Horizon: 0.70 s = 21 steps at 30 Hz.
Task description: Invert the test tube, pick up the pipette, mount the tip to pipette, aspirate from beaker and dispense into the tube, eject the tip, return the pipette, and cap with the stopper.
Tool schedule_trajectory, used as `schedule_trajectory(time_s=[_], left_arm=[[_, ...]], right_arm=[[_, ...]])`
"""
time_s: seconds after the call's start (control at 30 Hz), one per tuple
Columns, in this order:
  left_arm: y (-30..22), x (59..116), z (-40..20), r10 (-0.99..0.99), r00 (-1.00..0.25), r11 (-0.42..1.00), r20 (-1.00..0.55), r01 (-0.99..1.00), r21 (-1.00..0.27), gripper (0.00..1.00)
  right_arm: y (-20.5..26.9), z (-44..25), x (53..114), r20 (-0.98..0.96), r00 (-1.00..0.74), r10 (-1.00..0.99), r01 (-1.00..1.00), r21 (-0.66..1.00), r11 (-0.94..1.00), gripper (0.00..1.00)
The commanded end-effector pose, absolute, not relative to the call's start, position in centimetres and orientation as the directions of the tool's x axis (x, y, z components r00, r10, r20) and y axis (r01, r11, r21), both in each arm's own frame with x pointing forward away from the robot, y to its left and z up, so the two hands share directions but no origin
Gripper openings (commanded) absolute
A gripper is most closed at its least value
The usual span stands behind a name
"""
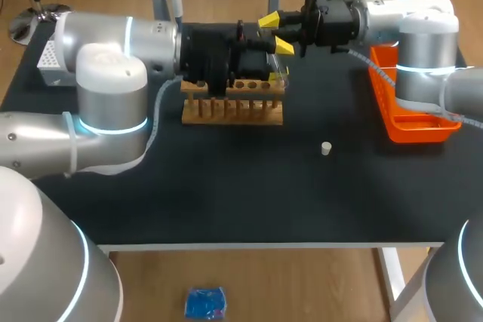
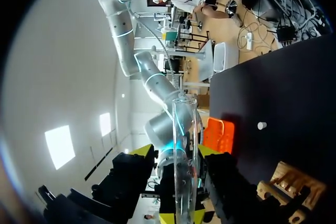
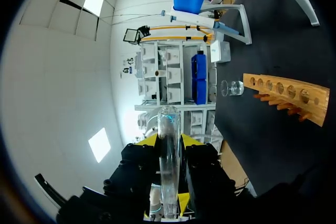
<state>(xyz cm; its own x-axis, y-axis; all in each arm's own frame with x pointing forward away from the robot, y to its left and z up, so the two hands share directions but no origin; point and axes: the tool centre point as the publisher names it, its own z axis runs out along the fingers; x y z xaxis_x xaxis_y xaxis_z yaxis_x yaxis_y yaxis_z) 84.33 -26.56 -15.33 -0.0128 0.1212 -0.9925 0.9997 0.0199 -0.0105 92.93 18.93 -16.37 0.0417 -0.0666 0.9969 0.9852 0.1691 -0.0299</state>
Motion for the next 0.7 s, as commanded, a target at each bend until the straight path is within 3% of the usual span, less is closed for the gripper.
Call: schedule_trajectory(time_s=[0.03,0.7], left_arm=[[-26.77,84.00,-15.70,0.105,-0.016,0.027,-0.994,1.000,-0.013,0.47],[-26.81,83.16,-16.01,0.082,-0.043,0.026,-0.996,0.999,-0.041,0.47]], right_arm=[[18.89,-16.38,93.00,0.997,0.041,-0.066,0.985,-0.029,0.171,0.00],[18.89,-16.38,93.00,0.997,0.041,-0.066,0.985,-0.029,0.171,0.00]])
